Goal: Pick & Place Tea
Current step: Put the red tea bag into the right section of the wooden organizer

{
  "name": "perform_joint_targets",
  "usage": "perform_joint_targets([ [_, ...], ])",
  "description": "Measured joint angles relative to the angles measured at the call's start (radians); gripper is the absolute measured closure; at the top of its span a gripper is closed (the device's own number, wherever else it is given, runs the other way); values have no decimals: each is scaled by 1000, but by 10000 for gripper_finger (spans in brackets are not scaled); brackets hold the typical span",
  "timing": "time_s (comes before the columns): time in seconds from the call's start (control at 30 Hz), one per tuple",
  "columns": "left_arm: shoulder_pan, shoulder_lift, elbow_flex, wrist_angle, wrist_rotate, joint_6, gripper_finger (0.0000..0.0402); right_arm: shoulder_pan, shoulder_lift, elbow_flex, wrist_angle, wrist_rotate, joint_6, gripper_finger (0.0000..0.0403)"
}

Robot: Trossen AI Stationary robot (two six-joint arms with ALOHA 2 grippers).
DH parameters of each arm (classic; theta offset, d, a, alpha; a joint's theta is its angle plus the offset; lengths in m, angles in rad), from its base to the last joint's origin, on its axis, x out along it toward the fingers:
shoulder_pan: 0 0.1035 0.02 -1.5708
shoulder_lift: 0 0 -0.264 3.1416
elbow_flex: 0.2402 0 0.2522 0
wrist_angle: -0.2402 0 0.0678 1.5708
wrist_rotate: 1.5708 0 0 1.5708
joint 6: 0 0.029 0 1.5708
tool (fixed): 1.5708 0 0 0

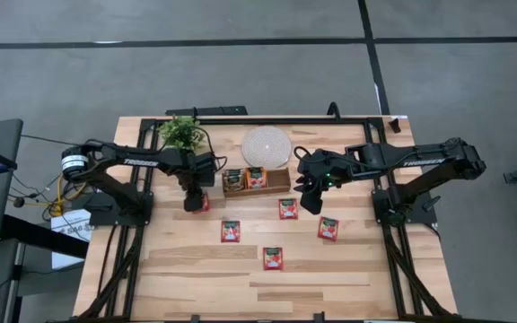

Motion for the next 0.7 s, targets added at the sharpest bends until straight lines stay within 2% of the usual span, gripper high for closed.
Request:
perform_joint_targets([
  [0.33, 0, -70, 2, -3, -45, -10, 330, 0, 0, 0, 0, 0, 0, 296],
  [0.7, 0, 28, 4, 32, -30, -9, 330, 0, 0, 0, 0, 0, 0, 296],
])
